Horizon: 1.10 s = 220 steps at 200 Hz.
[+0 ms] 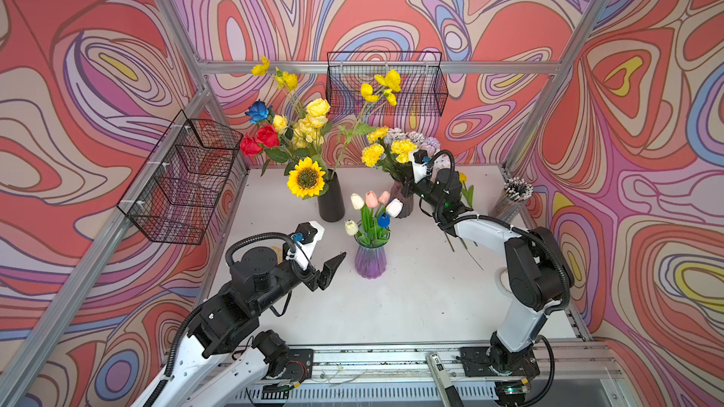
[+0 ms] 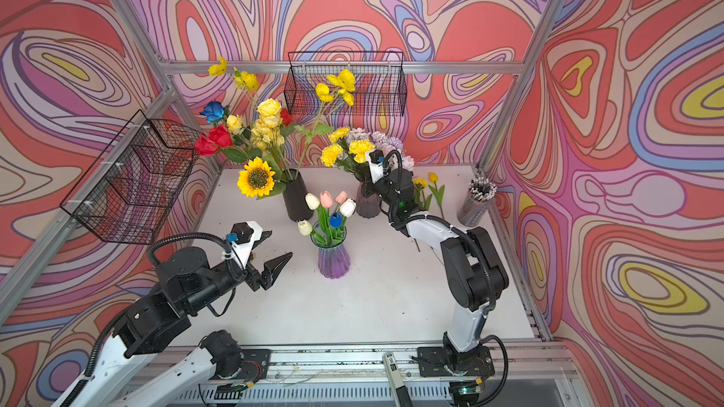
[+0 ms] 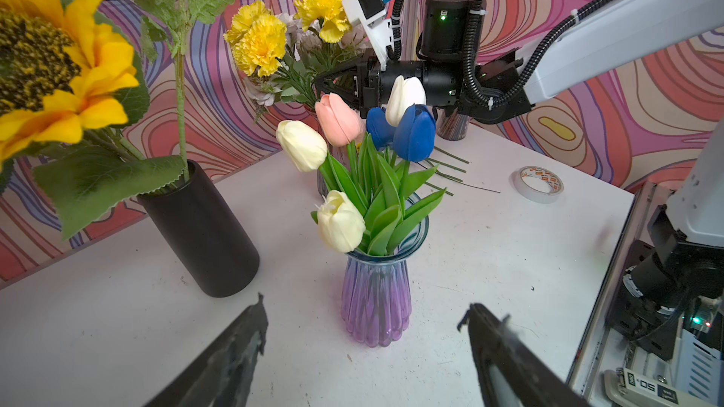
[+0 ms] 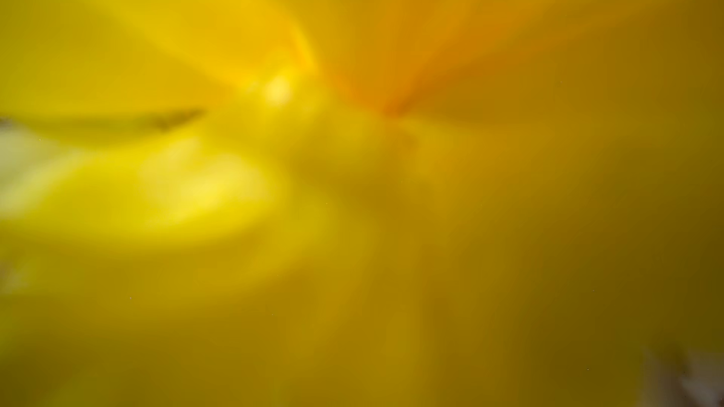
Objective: Pick out yellow flowers from the vase
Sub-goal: Pick up the flower from the vase.
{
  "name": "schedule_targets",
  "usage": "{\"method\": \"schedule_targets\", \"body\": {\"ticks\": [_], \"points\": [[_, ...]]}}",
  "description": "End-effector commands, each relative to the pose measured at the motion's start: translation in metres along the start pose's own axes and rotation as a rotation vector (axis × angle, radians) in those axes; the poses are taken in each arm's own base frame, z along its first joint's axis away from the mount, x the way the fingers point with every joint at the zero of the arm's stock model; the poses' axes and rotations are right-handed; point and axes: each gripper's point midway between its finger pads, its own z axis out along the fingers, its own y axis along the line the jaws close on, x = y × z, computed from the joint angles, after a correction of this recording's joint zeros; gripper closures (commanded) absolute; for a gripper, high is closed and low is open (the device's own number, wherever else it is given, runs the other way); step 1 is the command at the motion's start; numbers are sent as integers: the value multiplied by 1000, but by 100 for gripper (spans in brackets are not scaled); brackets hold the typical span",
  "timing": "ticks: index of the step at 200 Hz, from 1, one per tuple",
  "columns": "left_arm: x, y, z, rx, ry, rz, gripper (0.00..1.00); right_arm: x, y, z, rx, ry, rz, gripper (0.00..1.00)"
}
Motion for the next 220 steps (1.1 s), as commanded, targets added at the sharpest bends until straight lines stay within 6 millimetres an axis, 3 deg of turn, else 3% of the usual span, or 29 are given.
{"method": "schedule_targets", "body": {"ticks": [1,29,32,53,220], "points": [[-8,5,-1,-25,-23,-6,16,-23,6,-4,-13,-47,-22,99],[-7,5,-2,-25,-23,-2,16,-25,6,-4,-13,-45,-25,100],[-7,5,-2,-25,-24,-1,16,-38,8,-8,-14,-69,-34,100],[-7,5,-1,-26,-22,5,16,-54,9,-12,-13,-86,-46,100],[-1,4,9,-21,9,11,16,-155,28,-50,-61,-163,-59,100]]}}
